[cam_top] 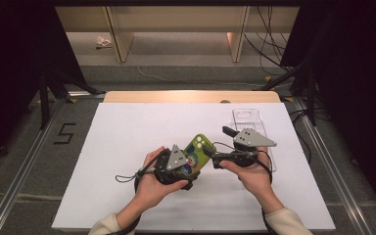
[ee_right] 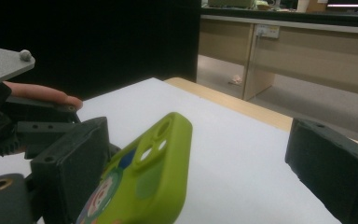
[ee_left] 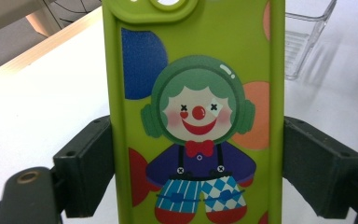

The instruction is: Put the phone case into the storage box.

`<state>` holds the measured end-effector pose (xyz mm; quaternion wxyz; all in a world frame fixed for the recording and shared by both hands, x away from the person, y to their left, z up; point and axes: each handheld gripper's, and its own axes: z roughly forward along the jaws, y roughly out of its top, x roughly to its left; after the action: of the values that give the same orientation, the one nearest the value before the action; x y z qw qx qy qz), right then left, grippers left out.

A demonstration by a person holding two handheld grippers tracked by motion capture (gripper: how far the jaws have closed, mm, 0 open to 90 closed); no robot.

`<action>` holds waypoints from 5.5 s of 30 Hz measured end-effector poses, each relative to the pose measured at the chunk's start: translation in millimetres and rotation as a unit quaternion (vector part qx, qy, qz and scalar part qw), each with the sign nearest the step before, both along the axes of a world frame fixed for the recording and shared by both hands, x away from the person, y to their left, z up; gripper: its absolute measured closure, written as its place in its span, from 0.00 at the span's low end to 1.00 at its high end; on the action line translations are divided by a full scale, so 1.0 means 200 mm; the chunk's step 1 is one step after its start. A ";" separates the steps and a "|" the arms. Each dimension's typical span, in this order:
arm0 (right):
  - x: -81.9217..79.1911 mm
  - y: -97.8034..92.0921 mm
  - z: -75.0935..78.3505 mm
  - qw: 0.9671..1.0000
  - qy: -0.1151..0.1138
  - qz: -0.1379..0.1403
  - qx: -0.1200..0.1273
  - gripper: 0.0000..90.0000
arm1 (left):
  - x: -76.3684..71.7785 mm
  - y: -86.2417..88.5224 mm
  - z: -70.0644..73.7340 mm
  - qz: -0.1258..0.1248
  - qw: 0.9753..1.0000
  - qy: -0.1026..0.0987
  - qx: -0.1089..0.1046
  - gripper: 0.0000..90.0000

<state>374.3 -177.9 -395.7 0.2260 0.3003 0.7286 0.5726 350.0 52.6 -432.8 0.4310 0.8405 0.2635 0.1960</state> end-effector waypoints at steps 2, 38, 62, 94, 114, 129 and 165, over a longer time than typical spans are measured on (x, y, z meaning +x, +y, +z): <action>0.00 0.01 0.00 1.000 0.002 0.002 -0.002 0.09 | -0.01 -0.01 -0.01 -0.003 1.000 -0.001 0.000 0.18; 0.04 0.08 -0.06 0.999 0.040 0.007 -0.005 0.22 | -0.05 -0.06 0.00 -0.021 1.000 -0.008 0.001 0.18; 0.05 0.09 -0.07 0.998 0.062 0.008 0.015 0.44 | -0.05 -0.06 -0.01 -0.017 1.000 -0.009 -0.002 0.18; 0.04 0.07 -0.05 0.991 0.113 0.030 0.067 0.80 | -0.04 -0.06 -0.03 -0.017 1.000 -0.009 0.013 0.18; 0.02 0.09 -0.03 0.989 0.118 0.049 0.075 0.86 | -0.03 -0.08 -0.04 -0.019 1.000 -0.011 0.020 0.17; 0.00 0.07 0.04 0.994 0.082 0.063 0.039 0.86 | -0.01 -0.02 -0.02 -0.023 0.999 -0.007 -0.022 0.17; 0.02 0.02 0.12 0.981 0.075 0.166 -0.060 0.86 | 0.03 0.01 -0.02 -0.050 0.998 0.014 -0.035 0.19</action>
<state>377.9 -174.5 -372.0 0.0899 0.2033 0.8162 0.5333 355.3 54.7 -436.7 0.4656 0.8397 0.2339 0.1529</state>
